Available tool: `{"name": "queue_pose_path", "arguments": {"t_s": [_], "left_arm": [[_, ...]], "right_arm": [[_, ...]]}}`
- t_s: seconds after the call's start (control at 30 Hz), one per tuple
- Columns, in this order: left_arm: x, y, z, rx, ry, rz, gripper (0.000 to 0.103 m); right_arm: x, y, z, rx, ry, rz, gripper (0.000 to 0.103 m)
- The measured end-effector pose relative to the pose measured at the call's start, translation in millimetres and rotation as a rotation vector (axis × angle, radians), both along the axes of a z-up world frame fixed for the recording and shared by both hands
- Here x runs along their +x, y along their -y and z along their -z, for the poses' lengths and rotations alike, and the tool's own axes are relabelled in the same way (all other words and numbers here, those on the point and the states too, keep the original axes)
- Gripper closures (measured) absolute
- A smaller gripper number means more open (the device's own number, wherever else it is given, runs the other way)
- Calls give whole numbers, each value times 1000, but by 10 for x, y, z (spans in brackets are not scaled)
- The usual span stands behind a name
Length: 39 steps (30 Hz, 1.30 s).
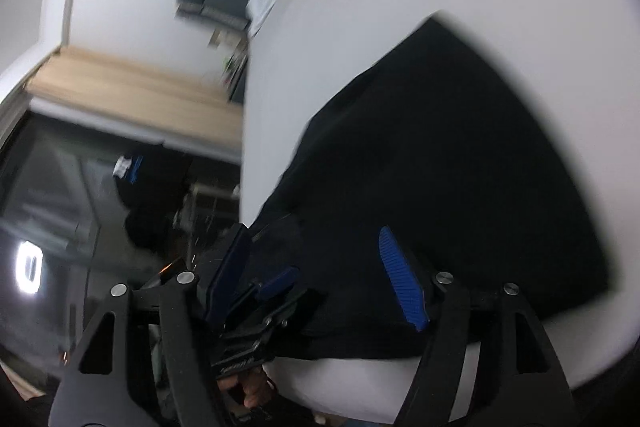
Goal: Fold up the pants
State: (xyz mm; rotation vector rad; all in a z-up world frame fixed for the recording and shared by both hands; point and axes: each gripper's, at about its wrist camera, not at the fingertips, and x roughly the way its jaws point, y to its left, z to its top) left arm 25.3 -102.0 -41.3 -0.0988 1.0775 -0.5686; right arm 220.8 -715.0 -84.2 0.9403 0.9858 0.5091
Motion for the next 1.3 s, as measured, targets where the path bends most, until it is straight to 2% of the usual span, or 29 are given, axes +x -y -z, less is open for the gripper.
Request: {"name": "queue_pose_path", "arguments": {"t_s": [0.03,0.13,0.27,0.4,0.47,0.53,0.63,0.67,0.7,0.77,0.83,0.93,1.0,1.07,1.13,1.2,1.3], "left_arm": [[-92,-158,-76,-27,13,-30,25],[-359,-706,-223,-108,31,-174,17],[-655,-1528,-186,-229,-19,-455,16],[-885,-2161,-106,-319,-60,-709,13],[-911,-2260,-20,-350,-97,-751,12],[-897,-2279,100,-401,-161,-753,12],[-791,-2205,287,-474,-246,-748,12],[-759,-2196,326,-478,-255,-754,12],[-725,-2204,352,-483,-256,-764,12],[-666,-2247,398,-519,-258,-786,11],[-622,-2323,448,-564,-275,-822,11],[-551,-2337,496,-583,-282,-830,11],[-529,-2315,512,-585,-280,-828,12],[-553,-2321,527,-595,-285,-826,23],[-473,-2318,564,-621,-307,-824,47],[-460,-2360,602,-633,-324,-818,61],[-484,-2330,587,-624,-321,-806,74]], "right_arm": [[65,-123,-42,1,14,-32,36],[256,-392,-112,26,32,-123,36],[597,-697,-13,55,-12,-206,36],[690,-920,44,86,-35,-302,36],[814,-1097,61,97,-24,-333,36],[805,-1033,94,109,-33,-338,36],[859,-1024,310,86,-107,-335,36],[880,-1030,468,50,-165,-336,36],[885,-1016,585,36,-202,-336,41],[877,-970,704,53,-213,-327,53],[877,-898,716,107,-228,-306,53],[891,-930,645,64,-216,-316,51],[934,-968,589,69,-211,-328,49],[960,-1040,483,82,-186,-349,49],[1002,-1133,385,84,-173,-379,49],[1062,-1225,319,66,-168,-424,49],[1117,-1435,377,-35,-219,-501,48]]}}
